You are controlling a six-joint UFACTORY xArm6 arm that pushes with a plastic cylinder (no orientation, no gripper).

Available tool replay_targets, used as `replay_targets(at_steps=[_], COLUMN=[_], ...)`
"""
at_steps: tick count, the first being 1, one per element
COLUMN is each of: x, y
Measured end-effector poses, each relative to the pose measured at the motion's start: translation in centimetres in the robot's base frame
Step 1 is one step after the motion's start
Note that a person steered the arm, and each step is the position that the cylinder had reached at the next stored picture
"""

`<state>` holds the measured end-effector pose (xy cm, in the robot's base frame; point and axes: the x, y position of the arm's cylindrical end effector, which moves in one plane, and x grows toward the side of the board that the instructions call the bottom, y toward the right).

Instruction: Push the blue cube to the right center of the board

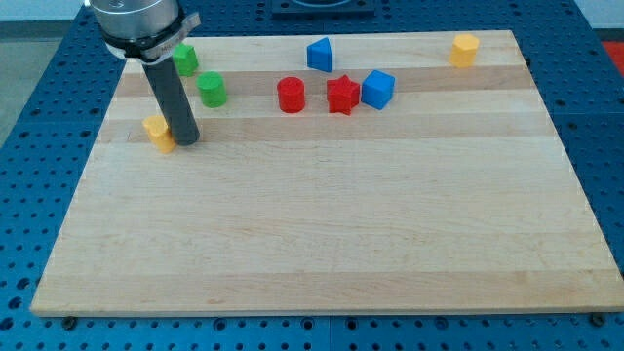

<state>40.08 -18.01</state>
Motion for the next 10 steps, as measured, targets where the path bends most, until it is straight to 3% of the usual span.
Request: replay_targets(at_steps=[2, 3, 5, 8, 10], x=[0.0, -0.1, -3.8, -8.9, -9.6], y=[-0.2, 2.3, 7.0, 8.5, 13.8])
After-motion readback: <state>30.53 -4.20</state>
